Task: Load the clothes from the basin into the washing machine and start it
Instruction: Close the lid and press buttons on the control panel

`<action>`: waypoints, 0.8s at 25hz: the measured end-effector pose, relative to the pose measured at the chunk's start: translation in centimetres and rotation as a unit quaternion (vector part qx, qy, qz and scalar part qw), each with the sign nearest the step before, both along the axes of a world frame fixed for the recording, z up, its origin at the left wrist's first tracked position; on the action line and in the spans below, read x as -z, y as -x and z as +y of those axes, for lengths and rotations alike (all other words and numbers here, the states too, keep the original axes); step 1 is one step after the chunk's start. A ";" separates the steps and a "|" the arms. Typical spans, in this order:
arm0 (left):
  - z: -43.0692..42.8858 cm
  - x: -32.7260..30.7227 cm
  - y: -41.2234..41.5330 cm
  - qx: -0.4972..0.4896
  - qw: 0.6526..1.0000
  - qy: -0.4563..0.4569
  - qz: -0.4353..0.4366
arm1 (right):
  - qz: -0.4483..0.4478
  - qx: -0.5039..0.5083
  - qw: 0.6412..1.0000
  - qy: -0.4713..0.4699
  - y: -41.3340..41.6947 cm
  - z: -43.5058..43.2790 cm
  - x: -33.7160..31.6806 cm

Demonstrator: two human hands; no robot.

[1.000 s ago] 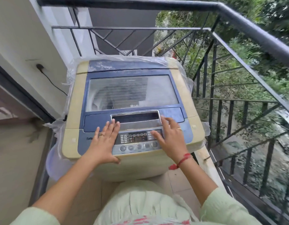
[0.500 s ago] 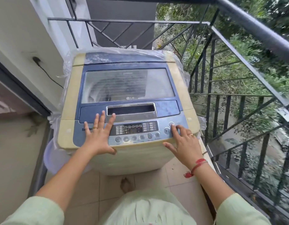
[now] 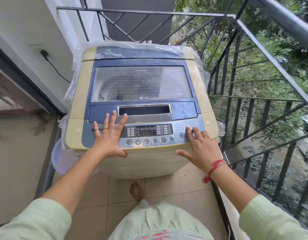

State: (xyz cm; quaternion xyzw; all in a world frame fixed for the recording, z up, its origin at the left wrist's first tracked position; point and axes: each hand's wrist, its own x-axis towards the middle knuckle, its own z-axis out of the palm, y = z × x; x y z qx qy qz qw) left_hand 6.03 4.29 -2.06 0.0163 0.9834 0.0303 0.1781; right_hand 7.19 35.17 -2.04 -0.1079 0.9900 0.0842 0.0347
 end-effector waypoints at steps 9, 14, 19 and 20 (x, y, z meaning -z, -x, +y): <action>0.0 0.1 -0.2 0.008 1.000 -0.005 0.011 | -0.024 0.054 0.958 0.281 -1.0 1.3 0.2; -0.3 1.0 -0.1 0.016 0.999 -0.014 0.036 | 0.070 -0.011 0.941 0.330 -4.4 -2.7 2.9; -1.3 2.0 -1.2 0.005 0.996 -0.033 0.084 | 0.089 -0.163 0.956 0.229 -5.8 -7.6 4.4; -1.6 2.2 -1.8 -0.017 0.995 -0.026 0.094 | 0.089 -0.186 0.957 0.205 -5.9 -8.5 4.6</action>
